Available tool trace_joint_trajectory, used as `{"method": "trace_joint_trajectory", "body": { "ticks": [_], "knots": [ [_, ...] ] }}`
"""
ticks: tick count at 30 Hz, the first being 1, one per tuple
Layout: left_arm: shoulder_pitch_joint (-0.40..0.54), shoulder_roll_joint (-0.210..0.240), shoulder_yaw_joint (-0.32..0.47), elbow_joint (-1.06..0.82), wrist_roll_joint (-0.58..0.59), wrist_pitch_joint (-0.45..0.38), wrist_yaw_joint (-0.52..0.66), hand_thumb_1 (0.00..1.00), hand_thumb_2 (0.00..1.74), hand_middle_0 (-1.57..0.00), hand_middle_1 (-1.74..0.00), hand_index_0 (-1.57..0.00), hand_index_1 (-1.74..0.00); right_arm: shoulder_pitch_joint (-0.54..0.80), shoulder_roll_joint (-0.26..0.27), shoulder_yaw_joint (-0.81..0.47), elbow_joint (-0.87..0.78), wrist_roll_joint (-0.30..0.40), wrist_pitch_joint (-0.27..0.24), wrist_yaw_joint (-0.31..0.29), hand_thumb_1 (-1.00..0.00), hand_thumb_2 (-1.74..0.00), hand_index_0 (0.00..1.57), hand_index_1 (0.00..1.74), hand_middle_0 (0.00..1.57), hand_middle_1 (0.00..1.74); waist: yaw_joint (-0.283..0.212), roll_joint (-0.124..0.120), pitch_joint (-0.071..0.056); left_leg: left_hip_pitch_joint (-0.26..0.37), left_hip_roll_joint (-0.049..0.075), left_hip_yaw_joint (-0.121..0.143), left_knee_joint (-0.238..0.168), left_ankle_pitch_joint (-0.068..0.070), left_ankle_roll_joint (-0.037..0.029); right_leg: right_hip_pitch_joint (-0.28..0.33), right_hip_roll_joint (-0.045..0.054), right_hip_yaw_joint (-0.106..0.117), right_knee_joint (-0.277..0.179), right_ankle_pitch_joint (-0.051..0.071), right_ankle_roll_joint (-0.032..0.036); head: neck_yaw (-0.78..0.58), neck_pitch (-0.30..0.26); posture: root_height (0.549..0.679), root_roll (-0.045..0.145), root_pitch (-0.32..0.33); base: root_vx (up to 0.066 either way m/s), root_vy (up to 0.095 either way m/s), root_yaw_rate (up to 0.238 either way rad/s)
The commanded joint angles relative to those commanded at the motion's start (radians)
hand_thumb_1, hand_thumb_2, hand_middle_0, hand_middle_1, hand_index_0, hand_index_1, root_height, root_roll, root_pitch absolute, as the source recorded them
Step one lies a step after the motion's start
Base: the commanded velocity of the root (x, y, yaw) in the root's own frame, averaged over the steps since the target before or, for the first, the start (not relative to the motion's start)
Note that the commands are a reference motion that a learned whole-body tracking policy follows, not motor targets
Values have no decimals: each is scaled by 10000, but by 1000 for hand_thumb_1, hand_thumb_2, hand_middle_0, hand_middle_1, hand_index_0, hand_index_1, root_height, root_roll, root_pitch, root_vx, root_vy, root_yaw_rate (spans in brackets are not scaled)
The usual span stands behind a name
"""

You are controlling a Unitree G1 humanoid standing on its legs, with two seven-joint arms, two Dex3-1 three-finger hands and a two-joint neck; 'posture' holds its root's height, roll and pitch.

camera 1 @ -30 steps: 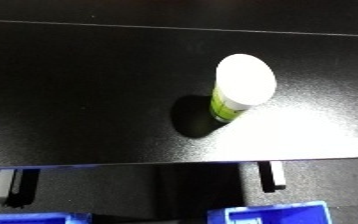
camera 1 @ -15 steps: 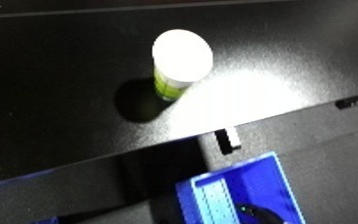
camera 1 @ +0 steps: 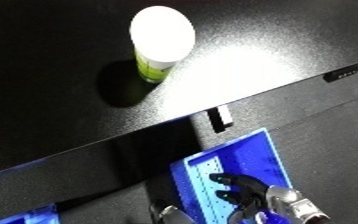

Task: Pick up the object and place it into the box

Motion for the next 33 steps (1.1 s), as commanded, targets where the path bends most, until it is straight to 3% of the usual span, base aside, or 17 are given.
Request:
{"method": "trace_joint_trajectory", "body": {
  "ticks": [7, 12, 15, 19, 24, 29, 33],
  "knots": [
    [455, 369, 364, 73, 2, -84, -117, 0, 0, 0, 0, 0, 0, 1394, -882, -625, -4437, 1366, 1395, 2424, 0, 0, 0, 0, 0, 0, -287, -409, -135, -75, 149, 85, -41, 27, -101, -73, -17, -71, -26, -16, 69, -848, 93, 629, 26, -12, 3, -38, -89],
    [464, 496, 411, 401, 131, -341, 47, 0, 0, 0, 0, 0, 0, 1461, -1212, -1175, -6470, 2740, 1573, 4445, 0, 0, 0, 0, 0, 0, -392, -531, -320, -119, 276, 158, -37, 16, -219, -86, -55, -107, -59, -37, 138, -980, -44, 629, 26, -6, 19, -16, -55],
    [372, 472, 345, 568, 280, -476, 186, 0, 0, 0, 0, 0, 0, 1108, -1176, -1383, -7418, 3793, 1420, 4846, 0, 0, 0, 0, 0, 0, -399, -521, -424, -139, 316, 169, -12, 0, -270, -67, -82, -118, -82, -48, 158, -964, -65, 630, 28, -5, 24, -1, -13],
    [282, 312, 255, 695, 363, -523, 167, 0, 0, 0, 0, 0, 0, 451, -960, -1651, -8417, 5129, 911, 4442, 0, 0, 0, 0, 0, 0, -392, -439, -520, -143, 333, 162, 20, -22, -324, -8, -113, -116, -114, -68, 158, -996, -81, 631, 32, -5, 27, 15, 12],
    [263, 133, 204, 691, 527, -405, 178, 0, 0, 0, 0, 0, 0, -463, -550, -2076, -9390, 6194, -22, 3311, 0, 0, 0, 0, 0, 0, -350, -305, -584, -142, 299, 138, 100, -82, -345, 37, -167, -127, -58, -108, 140, -1000, -47, 631, 37, -10, 29, 22, 32],
    [252, -12, 208, 637, 706, -201, 193, 0, 0, 0, 0, 0, 0, -1330, -71, -2665, -10064, 6448, -1254, 1714, 0, 0, 0, 0, 0, 0, -316, -198, -590, -123, 243, 133, 163, -123, -329, 73, -211, -135, -19, -113, 123, -1057, 94, 631, 42, -16, 28, 21, 18],
    [338, -159, 227, 551, 754, -160, 217, 0, 0, 0, 0, 0, 0, -1799, 192, -3384, -10314, 6047, -2852, -7, 0, 0, 0, 0, 0, 0, -340, -130, -586, -70, 217, 167, 93, -91, -312, 105, -194, -136, -59, -79, 109, -1241, 242, 631, 42, -18, 17, 27, -3]
  ]
}}
